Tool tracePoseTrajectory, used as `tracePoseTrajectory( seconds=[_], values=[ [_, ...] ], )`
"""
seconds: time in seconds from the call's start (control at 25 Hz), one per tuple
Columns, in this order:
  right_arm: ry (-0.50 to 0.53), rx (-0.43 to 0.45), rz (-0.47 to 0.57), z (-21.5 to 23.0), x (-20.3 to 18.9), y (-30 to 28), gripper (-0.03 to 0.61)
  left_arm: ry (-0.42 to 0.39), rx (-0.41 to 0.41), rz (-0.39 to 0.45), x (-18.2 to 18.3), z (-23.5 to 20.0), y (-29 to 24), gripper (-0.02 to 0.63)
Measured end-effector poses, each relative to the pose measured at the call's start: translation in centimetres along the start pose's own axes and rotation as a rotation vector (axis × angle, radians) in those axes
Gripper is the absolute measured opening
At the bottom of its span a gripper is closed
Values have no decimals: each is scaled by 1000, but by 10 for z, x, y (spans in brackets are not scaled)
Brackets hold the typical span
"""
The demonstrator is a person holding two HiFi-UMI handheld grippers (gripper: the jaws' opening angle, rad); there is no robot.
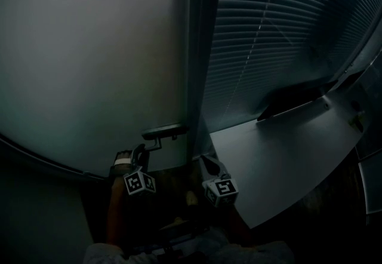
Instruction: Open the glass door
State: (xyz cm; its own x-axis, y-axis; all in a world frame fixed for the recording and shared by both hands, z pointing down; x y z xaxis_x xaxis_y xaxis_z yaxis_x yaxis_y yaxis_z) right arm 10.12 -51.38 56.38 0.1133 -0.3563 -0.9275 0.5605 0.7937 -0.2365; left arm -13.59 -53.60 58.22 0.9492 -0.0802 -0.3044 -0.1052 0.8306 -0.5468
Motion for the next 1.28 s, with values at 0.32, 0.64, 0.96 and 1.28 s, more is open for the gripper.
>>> tracePoseTrajectory(
  seconds=[0.32,0.64,0.96,1.28],
  values=[
    [12,-11,17,-9,8,13,2,-52,5,-26,0,-1,5,112],
    [22,-25,34,-14,3,28,2,-61,11,-28,0,9,8,110],
    [28,-43,51,-24,-1,44,2,-71,13,-5,2,19,19,112],
    [43,-63,70,-29,-22,60,2,-74,23,23,-4,46,25,114]
  ],
)
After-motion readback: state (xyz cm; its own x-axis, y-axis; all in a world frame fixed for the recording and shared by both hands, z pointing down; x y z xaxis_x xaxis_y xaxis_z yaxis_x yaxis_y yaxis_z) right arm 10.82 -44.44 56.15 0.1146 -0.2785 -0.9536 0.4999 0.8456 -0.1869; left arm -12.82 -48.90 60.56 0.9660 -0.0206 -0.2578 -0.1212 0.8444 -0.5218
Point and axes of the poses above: the fingertips, and each gripper's own axes: y backward along the fingers, z to its right, x out of its top, the point moved 6 cm from there along y, backward along the fingers, and after that the axes turned 4 degrees about -y, right-handed, at the moved point
